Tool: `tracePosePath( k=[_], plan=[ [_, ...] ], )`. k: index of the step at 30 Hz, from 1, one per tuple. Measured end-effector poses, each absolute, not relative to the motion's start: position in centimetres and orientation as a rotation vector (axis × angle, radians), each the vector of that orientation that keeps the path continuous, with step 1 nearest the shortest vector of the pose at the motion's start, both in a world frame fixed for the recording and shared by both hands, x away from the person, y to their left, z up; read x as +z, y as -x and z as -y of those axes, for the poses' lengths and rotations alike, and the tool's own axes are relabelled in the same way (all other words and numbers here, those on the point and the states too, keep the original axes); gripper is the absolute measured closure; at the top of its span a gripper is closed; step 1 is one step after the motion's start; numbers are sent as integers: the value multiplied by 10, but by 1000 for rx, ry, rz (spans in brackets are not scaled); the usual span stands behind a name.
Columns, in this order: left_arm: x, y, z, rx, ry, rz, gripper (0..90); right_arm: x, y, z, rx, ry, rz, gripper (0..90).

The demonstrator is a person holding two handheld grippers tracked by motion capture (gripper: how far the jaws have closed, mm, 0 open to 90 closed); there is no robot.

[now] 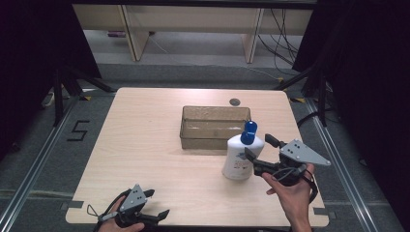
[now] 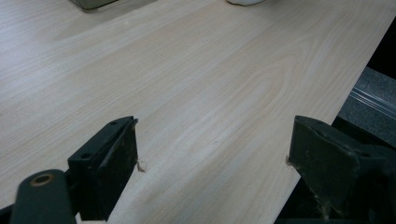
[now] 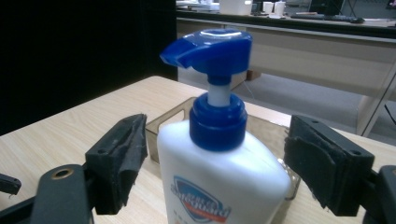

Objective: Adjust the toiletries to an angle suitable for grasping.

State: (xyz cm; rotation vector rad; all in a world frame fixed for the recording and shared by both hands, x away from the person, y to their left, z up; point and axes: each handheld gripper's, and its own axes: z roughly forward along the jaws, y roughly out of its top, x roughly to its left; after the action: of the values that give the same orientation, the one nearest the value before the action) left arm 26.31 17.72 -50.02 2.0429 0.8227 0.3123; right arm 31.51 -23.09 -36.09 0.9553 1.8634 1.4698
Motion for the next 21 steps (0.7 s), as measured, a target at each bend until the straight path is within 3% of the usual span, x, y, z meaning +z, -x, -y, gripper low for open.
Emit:
tracePosePath(
  k=[21],
  plan=[
    [-501,-263,-176,308,-2018,-822,150,-358,-341,216,1476,-956,-1876,328]
  ],
)
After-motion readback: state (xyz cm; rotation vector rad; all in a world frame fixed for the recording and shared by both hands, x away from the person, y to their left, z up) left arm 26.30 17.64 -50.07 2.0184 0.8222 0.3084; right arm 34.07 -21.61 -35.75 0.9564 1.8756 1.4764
